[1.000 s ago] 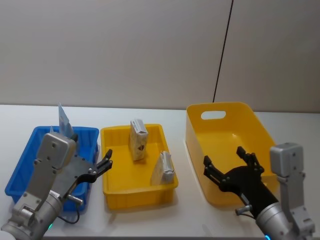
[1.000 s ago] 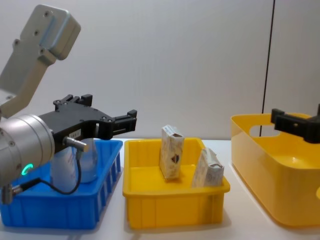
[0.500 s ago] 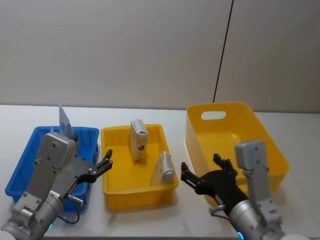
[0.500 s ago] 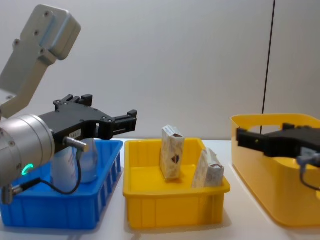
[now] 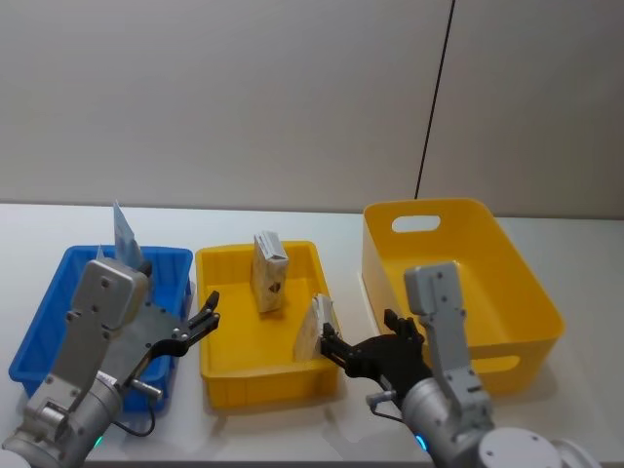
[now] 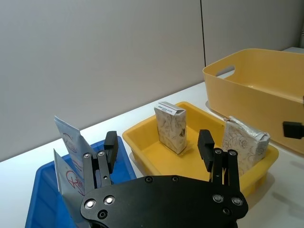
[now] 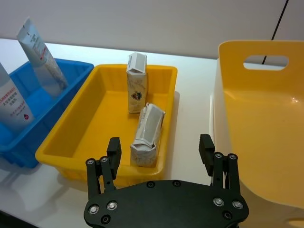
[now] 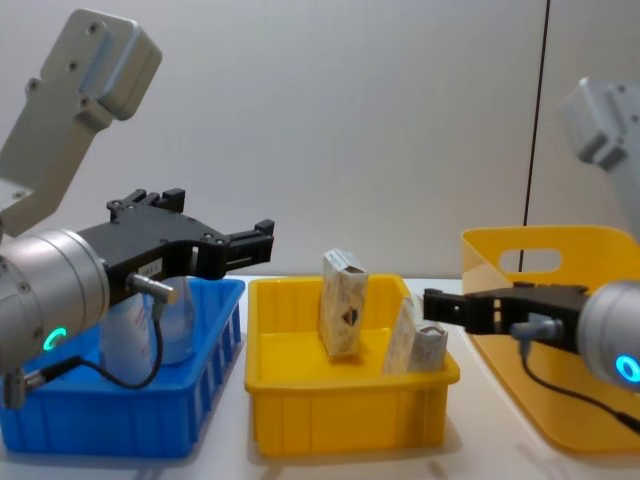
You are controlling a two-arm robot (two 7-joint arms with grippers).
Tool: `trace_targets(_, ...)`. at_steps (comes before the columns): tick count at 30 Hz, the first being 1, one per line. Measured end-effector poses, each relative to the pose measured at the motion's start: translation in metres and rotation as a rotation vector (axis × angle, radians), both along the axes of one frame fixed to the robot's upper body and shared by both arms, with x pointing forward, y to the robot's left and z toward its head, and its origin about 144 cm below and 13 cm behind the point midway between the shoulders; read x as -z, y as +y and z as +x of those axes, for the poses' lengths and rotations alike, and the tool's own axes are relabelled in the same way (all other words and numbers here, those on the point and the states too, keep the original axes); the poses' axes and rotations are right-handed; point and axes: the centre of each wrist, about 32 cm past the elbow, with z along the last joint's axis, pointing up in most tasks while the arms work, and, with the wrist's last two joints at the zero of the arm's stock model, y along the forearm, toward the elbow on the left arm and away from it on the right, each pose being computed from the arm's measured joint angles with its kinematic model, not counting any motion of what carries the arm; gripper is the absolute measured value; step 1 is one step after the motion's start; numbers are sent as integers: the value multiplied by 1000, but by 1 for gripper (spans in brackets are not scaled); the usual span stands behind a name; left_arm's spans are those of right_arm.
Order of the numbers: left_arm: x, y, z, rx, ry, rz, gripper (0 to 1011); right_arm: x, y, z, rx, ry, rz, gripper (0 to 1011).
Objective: Bimanual collaborative sorting of washing and personal care products
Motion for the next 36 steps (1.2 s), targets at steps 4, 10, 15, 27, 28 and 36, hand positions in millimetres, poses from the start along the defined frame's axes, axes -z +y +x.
trace_targets(4, 0, 0, 0, 0, 0, 0, 1001, 0, 7, 6, 8, 22, -2, 1004)
trace_targets(10, 0, 0, 0, 0, 0, 0, 1001, 0, 18, 15, 14, 53, -5, 1004)
trace_targets(15, 0, 0, 0, 0, 0, 0, 1001, 1, 28, 23, 11, 77, -8, 1004)
trace_targets(27, 0, 0, 0, 0, 0, 0, 1001, 2, 43, 39, 9, 130, -14, 1004)
trace_targets(28, 0, 0, 0, 0, 0, 0, 1001, 3, 44, 39, 9, 133, -15, 1004)
trace_targets(36, 0, 0, 0, 0, 0, 0, 1001, 4, 49, 49, 14, 159, -21, 1004)
